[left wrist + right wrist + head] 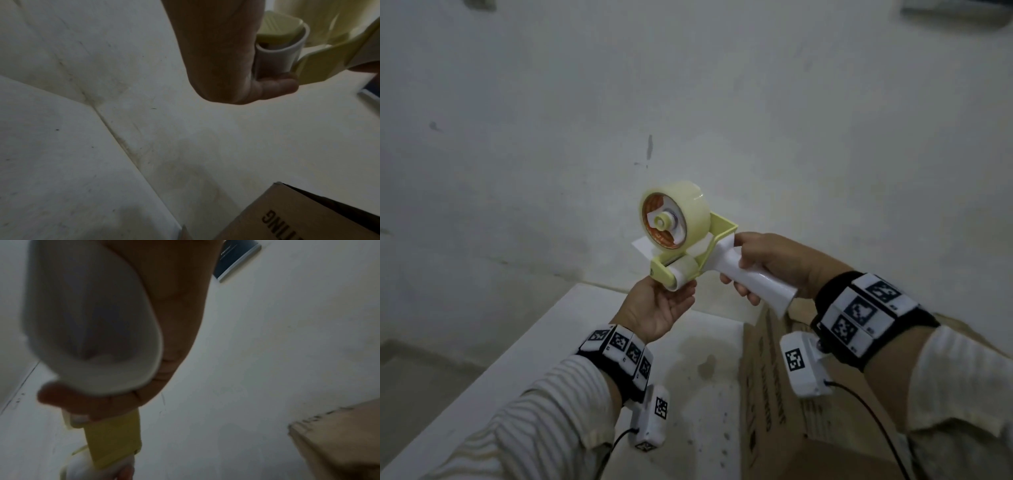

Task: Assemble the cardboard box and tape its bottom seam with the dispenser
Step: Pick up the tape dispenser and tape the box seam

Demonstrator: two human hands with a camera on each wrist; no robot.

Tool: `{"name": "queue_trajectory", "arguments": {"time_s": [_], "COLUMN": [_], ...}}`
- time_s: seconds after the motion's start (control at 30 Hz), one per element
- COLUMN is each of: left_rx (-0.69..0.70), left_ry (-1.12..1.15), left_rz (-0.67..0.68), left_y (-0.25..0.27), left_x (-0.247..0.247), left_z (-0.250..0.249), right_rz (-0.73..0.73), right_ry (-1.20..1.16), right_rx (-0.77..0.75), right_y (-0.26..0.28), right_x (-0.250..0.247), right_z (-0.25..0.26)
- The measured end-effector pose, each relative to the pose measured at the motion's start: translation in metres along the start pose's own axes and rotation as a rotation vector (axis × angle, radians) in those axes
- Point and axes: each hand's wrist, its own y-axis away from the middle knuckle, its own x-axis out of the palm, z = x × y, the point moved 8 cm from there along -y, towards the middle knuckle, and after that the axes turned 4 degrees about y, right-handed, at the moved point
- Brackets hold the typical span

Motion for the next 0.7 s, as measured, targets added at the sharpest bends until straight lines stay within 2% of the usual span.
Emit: {"name": "queue_trajectory", "arguments": {"time_s": [0.27, 0.7], "left_rx": [-0.003, -0.038], "left_ry": [-0.102, -0.140], "left_rz": [0.039, 0.093], "left_y": [0.008, 0.019], "left_x": [0.050, 0.105], "left_z": [0.025, 0.084], "right_rz": [-0.236, -0.189], "right_ry": [0.360, 0.331], "right_rx": [0.084, 0.032], "right_y": [0.046, 0.094], "right_x": [-0.057, -0.120], "right_z": [-0.022, -0.063]}}
